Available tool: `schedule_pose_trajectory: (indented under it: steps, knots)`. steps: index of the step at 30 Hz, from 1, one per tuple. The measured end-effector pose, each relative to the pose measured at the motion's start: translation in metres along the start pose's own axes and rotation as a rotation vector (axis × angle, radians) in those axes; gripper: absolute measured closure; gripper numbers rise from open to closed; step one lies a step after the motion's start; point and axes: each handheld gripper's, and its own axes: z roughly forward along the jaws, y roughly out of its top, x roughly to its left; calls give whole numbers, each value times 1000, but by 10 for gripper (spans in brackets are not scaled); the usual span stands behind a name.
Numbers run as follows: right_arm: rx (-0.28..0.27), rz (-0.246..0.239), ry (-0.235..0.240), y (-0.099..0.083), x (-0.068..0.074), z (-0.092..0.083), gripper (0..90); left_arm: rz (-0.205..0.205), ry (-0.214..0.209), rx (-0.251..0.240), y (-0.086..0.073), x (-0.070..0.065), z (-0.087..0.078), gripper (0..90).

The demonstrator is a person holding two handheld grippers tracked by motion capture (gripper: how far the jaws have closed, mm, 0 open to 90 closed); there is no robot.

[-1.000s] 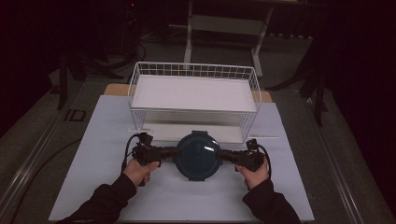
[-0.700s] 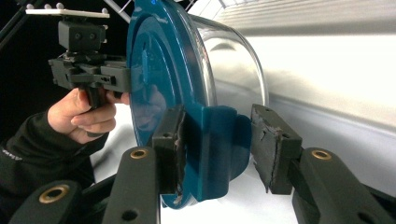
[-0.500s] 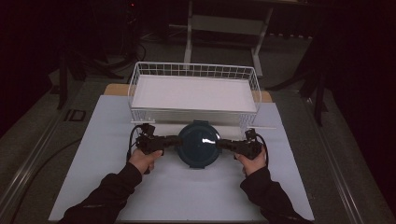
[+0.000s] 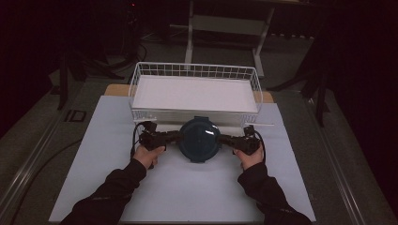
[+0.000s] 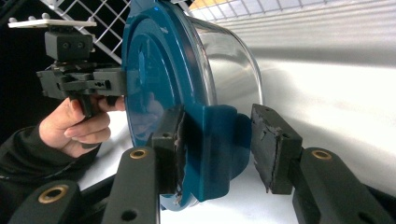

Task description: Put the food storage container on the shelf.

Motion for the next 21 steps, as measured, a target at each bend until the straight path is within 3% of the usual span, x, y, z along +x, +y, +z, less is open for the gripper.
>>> schedule_pose_trajectory:
  steps: [3, 6, 8, 13, 15, 21]
  knots:
    - [0, -2, -9, 1, -2, 2, 566, 8, 9, 2, 0, 3, 3, 564]
    - [-7, 16, -13, 0, -4, 4, 566, 4, 7, -24, 0, 7, 5, 564]
    - [-30, -7, -22, 1, -7, 6, 565, 5, 7, -46, 1, 8, 7, 563]
    - [-56, -9, -30, -2, -12, 9, 545, -25, 5, -102, -1, 13, 9, 559]
    - [-78, -7, -38, -6, -12, 11, 530, -47, 17, -120, -4, 16, 11, 551]
    - [-121, -19, -91, -4, -6, 17, 512, 7, 119, -178, -7, 13, 13, 533]
